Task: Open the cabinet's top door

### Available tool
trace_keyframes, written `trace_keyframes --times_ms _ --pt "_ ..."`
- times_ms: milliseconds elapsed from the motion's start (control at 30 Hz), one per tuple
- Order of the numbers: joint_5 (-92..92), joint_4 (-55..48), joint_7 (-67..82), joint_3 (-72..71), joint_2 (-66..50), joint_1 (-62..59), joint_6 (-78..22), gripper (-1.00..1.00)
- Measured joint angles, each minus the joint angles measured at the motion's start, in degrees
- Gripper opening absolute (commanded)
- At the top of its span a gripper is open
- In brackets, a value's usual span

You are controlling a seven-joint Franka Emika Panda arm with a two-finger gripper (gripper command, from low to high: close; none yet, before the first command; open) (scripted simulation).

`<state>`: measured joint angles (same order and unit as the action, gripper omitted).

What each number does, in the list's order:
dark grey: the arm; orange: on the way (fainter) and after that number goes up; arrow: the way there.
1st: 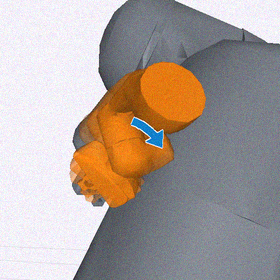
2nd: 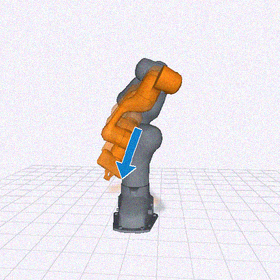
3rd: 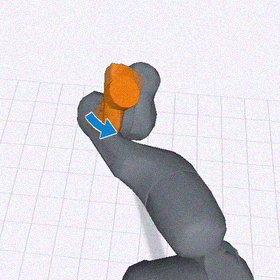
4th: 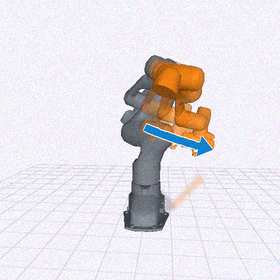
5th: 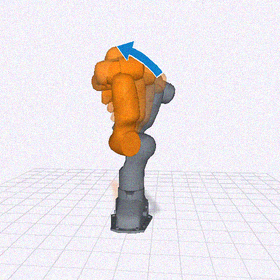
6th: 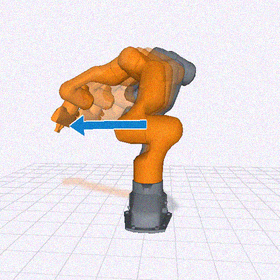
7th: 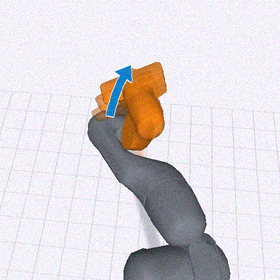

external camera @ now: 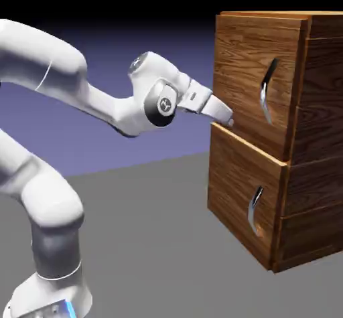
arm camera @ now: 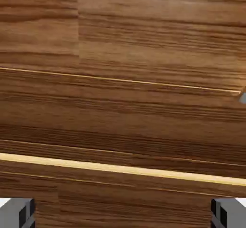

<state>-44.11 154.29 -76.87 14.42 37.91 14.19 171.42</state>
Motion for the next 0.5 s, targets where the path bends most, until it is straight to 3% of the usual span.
trace_keyframes --times_ms 500 --pt "-37.38 -5.69 -29.17 12.22 4.45 11.45 -2.19 0.00"
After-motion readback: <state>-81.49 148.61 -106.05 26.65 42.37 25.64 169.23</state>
